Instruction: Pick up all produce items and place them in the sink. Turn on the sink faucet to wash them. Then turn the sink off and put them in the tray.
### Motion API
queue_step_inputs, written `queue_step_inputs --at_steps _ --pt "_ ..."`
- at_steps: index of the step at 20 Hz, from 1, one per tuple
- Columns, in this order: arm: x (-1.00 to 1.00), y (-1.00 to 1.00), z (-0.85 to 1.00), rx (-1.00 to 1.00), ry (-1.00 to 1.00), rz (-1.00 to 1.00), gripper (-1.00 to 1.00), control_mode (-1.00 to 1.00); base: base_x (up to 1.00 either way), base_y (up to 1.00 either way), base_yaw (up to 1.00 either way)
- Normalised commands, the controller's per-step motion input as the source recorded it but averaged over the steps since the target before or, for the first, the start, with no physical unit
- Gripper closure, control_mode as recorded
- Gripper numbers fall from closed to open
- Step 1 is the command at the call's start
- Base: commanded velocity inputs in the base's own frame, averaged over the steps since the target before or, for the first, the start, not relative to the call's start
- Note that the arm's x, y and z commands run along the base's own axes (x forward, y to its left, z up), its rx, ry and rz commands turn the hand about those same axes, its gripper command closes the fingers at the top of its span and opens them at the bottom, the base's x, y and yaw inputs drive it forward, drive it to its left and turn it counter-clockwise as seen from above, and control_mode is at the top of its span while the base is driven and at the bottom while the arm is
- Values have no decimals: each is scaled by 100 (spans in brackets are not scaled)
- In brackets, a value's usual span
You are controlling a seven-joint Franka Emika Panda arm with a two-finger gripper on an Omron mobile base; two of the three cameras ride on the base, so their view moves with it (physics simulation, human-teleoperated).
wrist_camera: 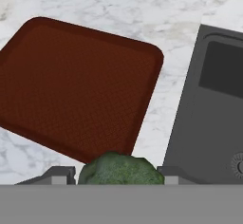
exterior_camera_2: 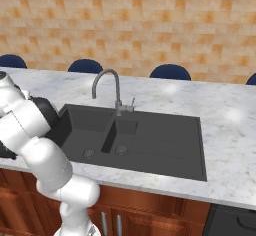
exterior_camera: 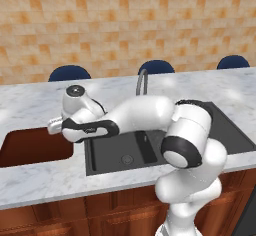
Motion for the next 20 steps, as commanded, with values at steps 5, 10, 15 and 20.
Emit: queue_step_inputs --at_steps 5,10,15,20 --pt "17 31 -19 -8 6 0 100 -100 0 0 0" --pt "20 26 -19 -9 8 0 100 -100 0 0 0" --pt "24 23 -14 -7 11 0 100 -100 0 0 0" --pt "28 11 -22 -6 10 0 100 -100 0 0 0"
